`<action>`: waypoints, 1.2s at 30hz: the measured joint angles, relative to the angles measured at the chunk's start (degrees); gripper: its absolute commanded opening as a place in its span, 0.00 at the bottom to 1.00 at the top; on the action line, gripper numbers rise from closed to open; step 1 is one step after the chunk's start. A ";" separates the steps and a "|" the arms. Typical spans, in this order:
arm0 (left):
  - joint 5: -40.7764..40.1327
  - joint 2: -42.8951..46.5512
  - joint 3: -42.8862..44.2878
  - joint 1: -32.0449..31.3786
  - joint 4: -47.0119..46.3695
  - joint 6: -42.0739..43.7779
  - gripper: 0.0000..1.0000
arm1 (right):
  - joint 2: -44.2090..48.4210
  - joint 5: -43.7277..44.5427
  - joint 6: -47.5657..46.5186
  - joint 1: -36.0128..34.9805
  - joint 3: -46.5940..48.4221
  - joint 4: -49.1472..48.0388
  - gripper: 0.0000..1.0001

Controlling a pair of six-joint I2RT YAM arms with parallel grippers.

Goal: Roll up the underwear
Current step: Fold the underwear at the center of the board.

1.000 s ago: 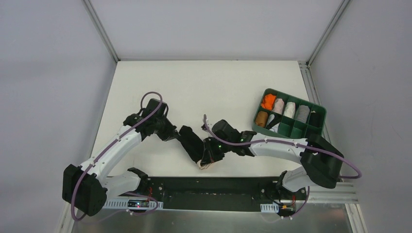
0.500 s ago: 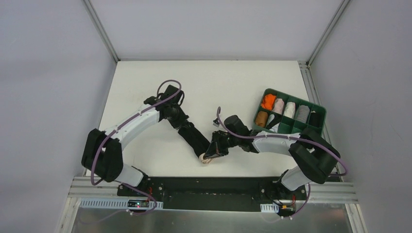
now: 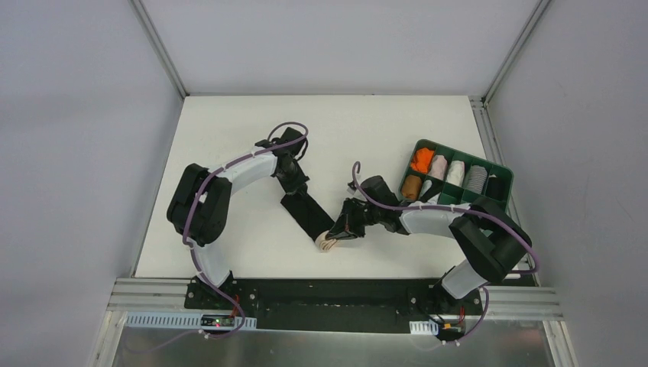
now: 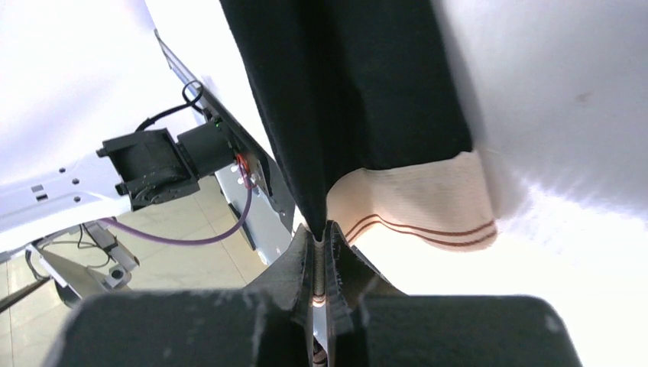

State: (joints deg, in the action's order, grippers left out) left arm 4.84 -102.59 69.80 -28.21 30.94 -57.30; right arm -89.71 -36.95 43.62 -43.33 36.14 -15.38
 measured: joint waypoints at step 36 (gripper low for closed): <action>-3.78 16.50 -0.28 -0.79 2.38 7.30 0.57 | -8.52 6.05 -16.81 5.03 18.69 34.53 0.00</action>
State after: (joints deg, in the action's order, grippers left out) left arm 1.06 -86.08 69.52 -28.99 33.32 -50.00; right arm -98.24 -30.89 26.81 -38.30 54.83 19.16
